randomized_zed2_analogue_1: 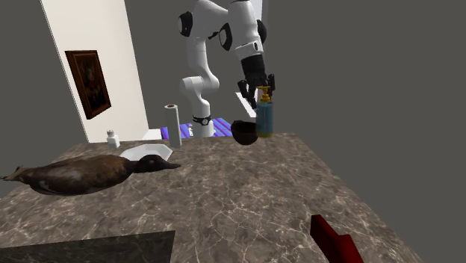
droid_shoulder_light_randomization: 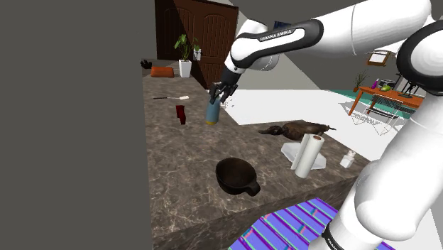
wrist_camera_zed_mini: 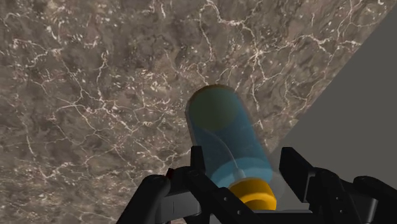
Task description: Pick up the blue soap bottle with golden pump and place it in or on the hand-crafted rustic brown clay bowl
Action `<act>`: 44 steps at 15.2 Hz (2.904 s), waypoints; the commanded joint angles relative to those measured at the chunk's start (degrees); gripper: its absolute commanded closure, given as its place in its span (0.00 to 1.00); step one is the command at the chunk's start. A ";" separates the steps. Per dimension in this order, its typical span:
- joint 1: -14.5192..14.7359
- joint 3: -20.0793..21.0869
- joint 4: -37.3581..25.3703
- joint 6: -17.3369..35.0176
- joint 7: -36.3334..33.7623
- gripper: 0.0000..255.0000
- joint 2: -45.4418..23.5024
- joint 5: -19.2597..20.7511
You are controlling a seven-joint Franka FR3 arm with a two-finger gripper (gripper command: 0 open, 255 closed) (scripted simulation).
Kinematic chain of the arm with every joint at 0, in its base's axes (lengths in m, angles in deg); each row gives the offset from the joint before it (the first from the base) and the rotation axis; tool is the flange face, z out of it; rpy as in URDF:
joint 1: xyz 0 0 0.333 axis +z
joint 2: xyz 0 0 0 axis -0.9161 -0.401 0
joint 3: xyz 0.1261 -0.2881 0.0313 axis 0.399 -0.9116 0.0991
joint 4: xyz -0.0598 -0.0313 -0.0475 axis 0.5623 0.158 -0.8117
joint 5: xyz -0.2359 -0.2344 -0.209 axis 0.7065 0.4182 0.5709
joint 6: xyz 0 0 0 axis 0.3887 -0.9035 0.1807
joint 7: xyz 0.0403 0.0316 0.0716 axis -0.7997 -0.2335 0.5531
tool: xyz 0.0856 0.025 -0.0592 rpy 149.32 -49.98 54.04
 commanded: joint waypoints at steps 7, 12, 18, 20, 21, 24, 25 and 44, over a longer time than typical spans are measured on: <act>0.93 2.61 15.88 -0.46 -4.69 1.00 16.77 1.99; 1.53 4.96 24.51 -2.99 -7.90 1.00 28.14 2.21; 2.95 8.10 32.72 -8.68 -11.95 1.00 42.31 1.29; 3.68 9.23 34.89 -11.22 -13.42 1.00 47.12 0.74; 3.99 9.67 35.64 -12.26 -14.00 1.00 48.94 0.51; 4.13 9.83 38.00 -10.01 -13.91 1.00 49.06 0.30; 4.17 9.88 38.78 -9.25 -13.88 1.00 49.07 0.22; 4.99 10.76 49.11 3.02 -13.36 1.00 47.11 -1.10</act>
